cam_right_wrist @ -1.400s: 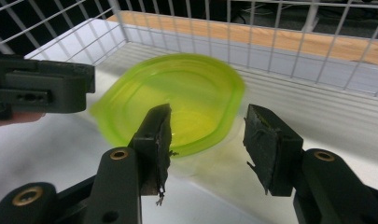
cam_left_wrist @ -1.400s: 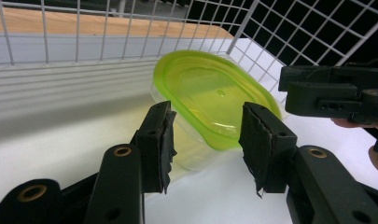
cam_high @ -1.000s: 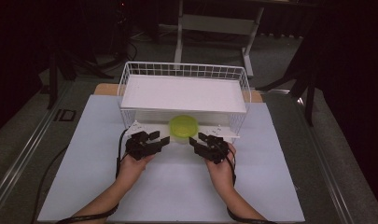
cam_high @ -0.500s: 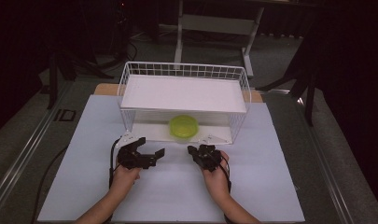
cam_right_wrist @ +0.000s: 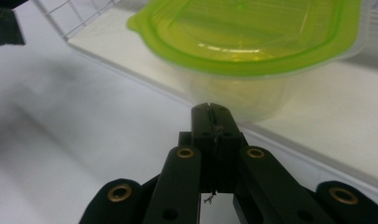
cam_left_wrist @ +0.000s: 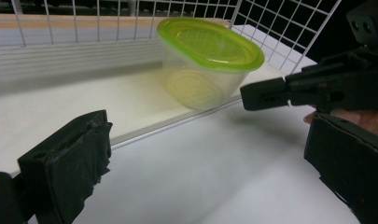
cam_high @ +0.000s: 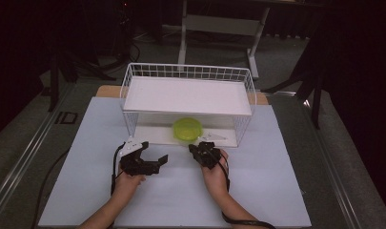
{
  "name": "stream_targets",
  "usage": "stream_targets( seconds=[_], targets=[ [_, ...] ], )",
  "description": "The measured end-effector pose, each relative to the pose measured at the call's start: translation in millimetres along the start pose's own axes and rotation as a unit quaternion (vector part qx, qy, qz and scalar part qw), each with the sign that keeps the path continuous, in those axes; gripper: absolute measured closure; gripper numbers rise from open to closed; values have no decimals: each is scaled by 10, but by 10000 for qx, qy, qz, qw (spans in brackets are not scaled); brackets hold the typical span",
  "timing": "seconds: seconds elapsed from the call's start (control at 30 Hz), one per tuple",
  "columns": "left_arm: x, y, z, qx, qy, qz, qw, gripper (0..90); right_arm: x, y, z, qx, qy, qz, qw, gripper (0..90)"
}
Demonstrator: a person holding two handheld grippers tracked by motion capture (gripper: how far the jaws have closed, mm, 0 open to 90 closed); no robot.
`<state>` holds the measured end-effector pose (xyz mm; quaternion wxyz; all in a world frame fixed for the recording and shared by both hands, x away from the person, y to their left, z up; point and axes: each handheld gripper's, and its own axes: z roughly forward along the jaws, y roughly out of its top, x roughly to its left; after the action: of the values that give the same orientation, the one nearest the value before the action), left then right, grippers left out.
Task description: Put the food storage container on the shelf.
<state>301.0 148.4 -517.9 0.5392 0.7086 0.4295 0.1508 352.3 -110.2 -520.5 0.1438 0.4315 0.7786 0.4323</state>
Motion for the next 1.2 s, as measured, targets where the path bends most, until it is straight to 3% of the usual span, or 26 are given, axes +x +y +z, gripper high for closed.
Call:
stream_targets(
  seconds=[0.2, 0.37, 0.8, 1.0, 1.2],
  targets=[
    [-42, 1, 2, -29, 24, 180, 9998, 15, -28, 71, 93, -33, 13, 130, 9999, 898],
    [-80, 6, 5, -27, -57, 153, 9999, 15, -55, 137, 155, -104, -48, 210, 9997, 898],
    [-201, 54, -22, -138, -181, 317, 9992, 15, -109, 274, 310, -158, -200, 331, 9991, 888],
    [-219, 79, -43, -170, -251, 337, 9990, 15, -76, 216, 185, -167, -111, 222, 9996, 806],
    [-259, 129, -48, -113, -375, 423, 9983, 15, -22, 120, -64, -316, -35, 30, 9995, 635]
  ],
)
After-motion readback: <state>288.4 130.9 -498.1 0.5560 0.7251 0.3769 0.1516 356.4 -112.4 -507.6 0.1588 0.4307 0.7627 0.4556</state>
